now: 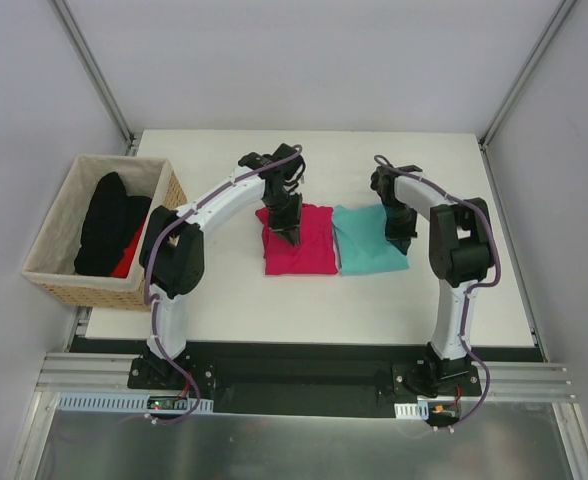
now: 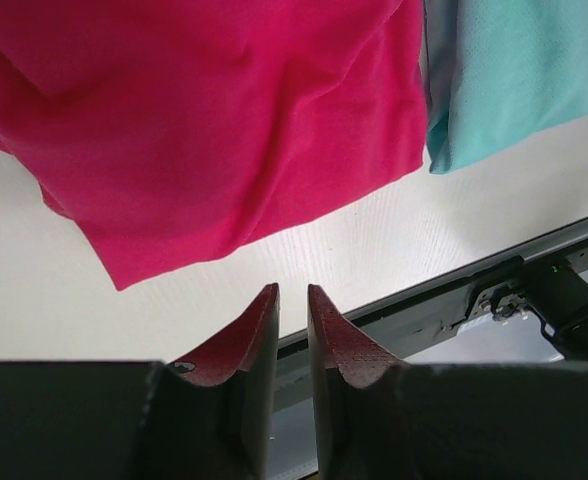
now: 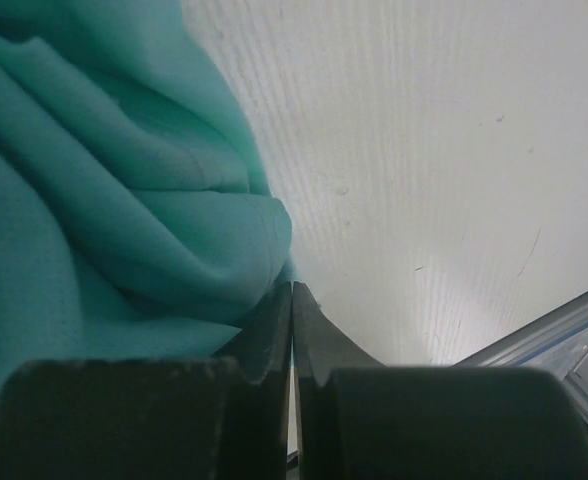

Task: Fold and stack the t-shirts
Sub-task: Put the neatly folded tshirt into the corner of the board with both arms

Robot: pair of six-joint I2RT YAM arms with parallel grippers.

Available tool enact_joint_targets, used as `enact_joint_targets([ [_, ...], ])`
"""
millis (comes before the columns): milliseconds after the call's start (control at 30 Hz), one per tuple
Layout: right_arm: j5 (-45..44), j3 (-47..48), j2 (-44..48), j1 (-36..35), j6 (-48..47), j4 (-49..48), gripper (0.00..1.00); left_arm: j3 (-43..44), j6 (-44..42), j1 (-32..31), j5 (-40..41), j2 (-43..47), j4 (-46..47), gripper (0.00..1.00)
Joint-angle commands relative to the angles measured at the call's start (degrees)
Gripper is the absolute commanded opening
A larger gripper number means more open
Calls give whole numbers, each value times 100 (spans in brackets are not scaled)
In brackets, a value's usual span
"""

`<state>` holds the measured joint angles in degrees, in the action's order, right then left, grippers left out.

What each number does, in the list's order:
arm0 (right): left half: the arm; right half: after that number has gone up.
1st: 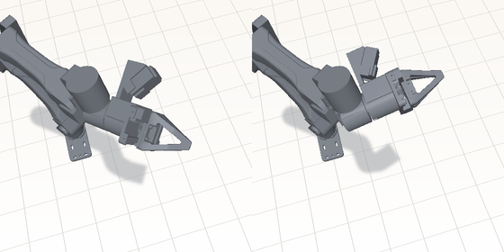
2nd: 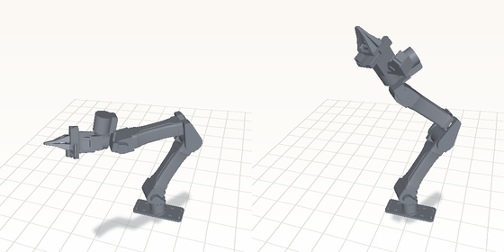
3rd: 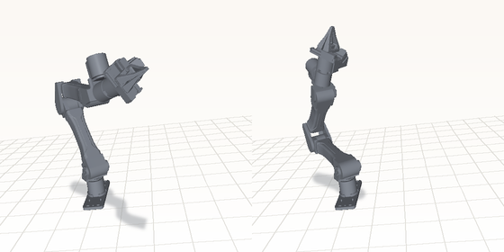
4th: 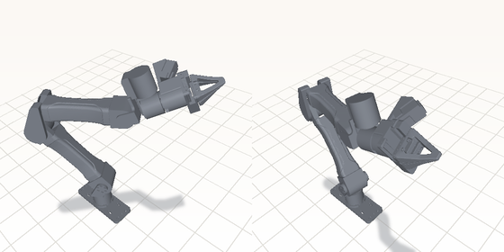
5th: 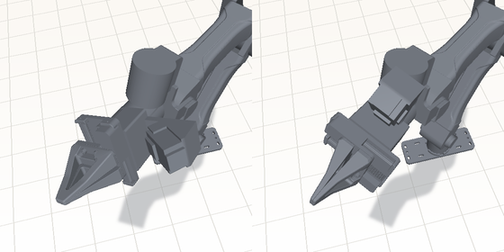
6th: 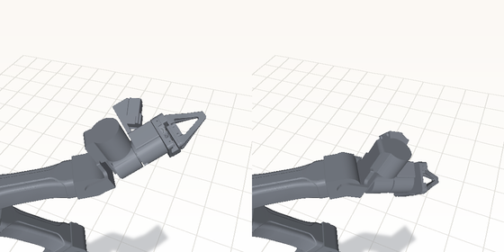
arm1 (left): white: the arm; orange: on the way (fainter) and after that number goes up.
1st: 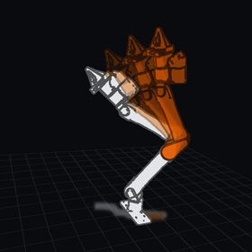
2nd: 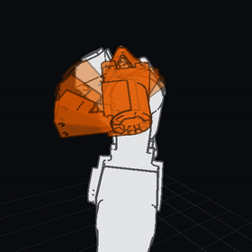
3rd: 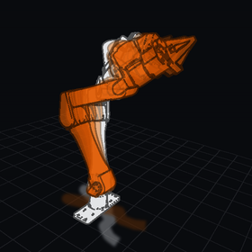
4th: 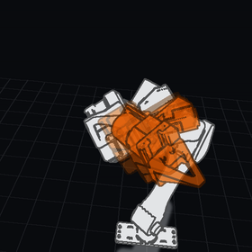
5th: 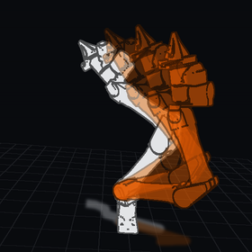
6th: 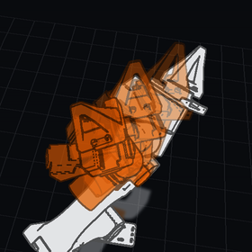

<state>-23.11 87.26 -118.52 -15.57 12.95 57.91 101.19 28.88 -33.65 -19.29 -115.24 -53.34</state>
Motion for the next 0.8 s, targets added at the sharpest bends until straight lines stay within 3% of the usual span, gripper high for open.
enact_joint_targets([
  [0,-245,344,5,-7,155,422,1,-29,-155,51,13,415,-115,17],
  [33,-359,379,-13,-7,164,484,11,-38,-146,51,30,415,-124,17],
  [133,-597,484,4,72,182,616,20,-29,-146,60,30,406,-124,17],
  [400,-1072,950,338,432,-46,687,34,120,-111,51,-145,318,-115,17],
  [767,-388,2153,-109,546,-671,502,41,551,108,-221,-365,-95,-124,18],
])
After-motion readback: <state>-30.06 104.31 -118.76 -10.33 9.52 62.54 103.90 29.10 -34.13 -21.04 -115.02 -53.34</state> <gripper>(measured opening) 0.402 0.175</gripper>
